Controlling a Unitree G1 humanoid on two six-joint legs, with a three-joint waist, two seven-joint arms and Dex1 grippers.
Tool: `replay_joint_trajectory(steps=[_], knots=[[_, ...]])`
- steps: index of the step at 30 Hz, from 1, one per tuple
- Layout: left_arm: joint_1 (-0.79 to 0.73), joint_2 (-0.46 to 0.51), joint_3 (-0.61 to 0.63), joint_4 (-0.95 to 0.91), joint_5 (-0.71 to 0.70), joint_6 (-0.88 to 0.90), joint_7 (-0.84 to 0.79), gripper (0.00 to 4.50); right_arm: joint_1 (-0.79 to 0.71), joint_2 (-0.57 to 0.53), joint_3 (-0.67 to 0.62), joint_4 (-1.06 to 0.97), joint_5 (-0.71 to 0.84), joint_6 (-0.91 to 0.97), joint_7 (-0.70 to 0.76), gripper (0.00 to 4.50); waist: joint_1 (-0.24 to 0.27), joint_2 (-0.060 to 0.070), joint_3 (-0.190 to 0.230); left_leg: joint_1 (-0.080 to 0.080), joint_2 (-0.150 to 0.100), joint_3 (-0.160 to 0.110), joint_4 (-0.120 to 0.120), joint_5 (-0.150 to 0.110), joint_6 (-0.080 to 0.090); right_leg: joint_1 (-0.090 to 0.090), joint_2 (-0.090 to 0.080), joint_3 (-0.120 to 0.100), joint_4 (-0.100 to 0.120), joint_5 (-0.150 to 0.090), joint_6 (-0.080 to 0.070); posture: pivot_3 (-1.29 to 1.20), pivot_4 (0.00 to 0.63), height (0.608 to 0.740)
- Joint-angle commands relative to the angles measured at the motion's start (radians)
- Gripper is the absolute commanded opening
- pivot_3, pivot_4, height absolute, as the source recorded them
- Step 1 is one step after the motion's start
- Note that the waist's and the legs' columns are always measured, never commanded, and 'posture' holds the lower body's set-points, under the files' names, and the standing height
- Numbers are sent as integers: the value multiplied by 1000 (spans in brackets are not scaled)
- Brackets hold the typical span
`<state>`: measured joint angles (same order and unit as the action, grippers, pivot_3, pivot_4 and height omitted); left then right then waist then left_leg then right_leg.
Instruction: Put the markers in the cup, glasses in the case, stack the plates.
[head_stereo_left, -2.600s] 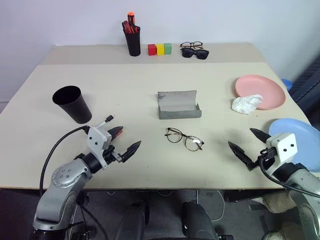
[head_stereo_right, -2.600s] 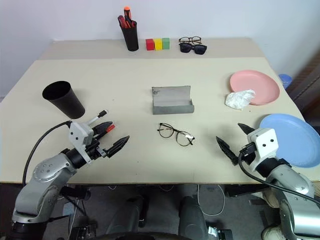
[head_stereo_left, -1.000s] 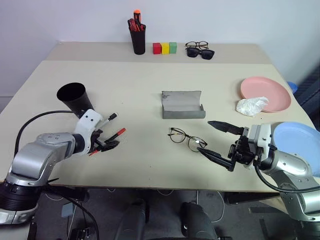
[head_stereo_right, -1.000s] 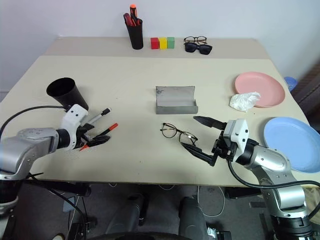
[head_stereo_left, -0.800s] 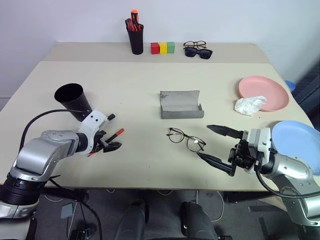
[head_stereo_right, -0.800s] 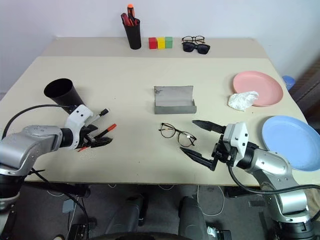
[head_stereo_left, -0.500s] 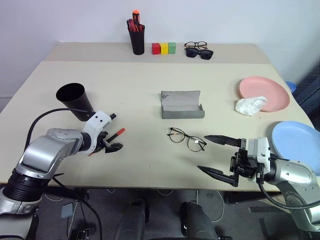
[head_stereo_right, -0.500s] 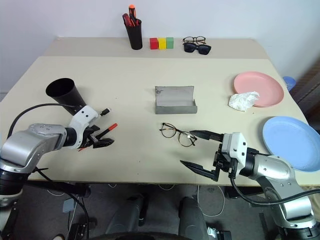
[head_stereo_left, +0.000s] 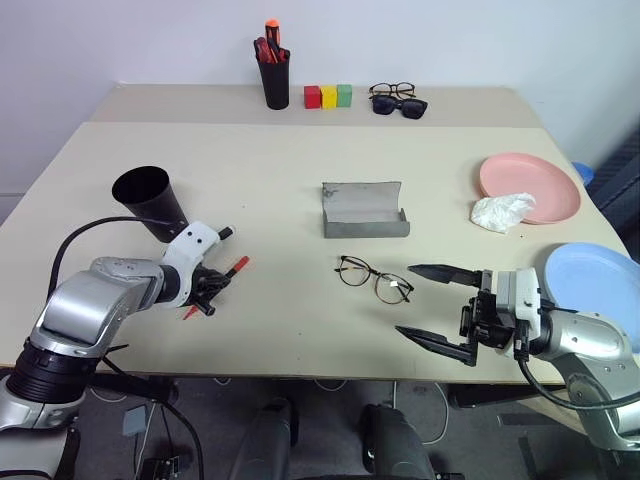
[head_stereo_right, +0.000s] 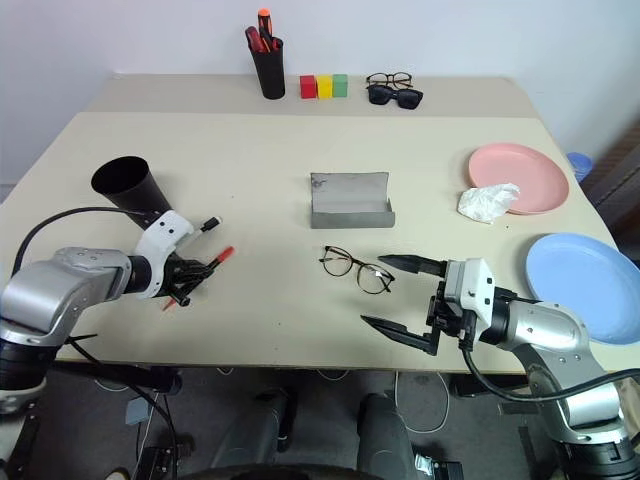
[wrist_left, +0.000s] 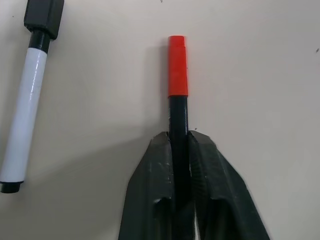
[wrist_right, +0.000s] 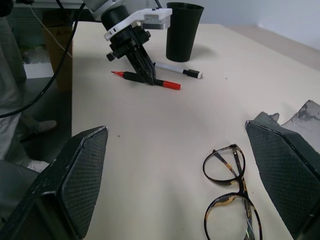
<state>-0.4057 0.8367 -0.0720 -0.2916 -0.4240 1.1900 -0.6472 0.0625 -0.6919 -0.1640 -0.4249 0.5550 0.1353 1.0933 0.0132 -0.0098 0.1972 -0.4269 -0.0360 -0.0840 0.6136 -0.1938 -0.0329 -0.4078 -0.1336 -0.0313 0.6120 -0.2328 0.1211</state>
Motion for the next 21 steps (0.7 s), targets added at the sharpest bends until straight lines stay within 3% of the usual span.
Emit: replay_joint_trajectory(steps=[1,10,13,19,21], knots=[[10,3,5,-47,-2,-14,-3,673,-19,1,-4,5,4,-25,6,4500,0,0,0,0,0,0,0,0,0,0,0,0,0,0,0,0,150,740],[1,-103,62,-178,119,-352,131,673,-87,15,19,71,-7,-36,4,4500,1,-1,0,0,0,0,0,0,0,0,0,0,0,2,-3,0,150,740],[-26,-111,60,-178,111,-267,154,673,-102,16,26,87,-10,-41,6,4500,0,-1,0,0,0,0,0,0,0,0,0,0,0,2,-3,0,150,740],[-28,17,-60,-113,145,-159,70,673,-123,21,36,111,-19,-51,6,4500,-2,-1,0,1,0,1,0,0,1,0,1,0,2,0,0,0,150,740],[-24,29,-68,-105,142,-141,57,1197,-121,22,36,109,-21,-53,3,4500,-2,-2,1,1,0,1,1,0,1,0,1,0,2,0,0,0,150,740]])
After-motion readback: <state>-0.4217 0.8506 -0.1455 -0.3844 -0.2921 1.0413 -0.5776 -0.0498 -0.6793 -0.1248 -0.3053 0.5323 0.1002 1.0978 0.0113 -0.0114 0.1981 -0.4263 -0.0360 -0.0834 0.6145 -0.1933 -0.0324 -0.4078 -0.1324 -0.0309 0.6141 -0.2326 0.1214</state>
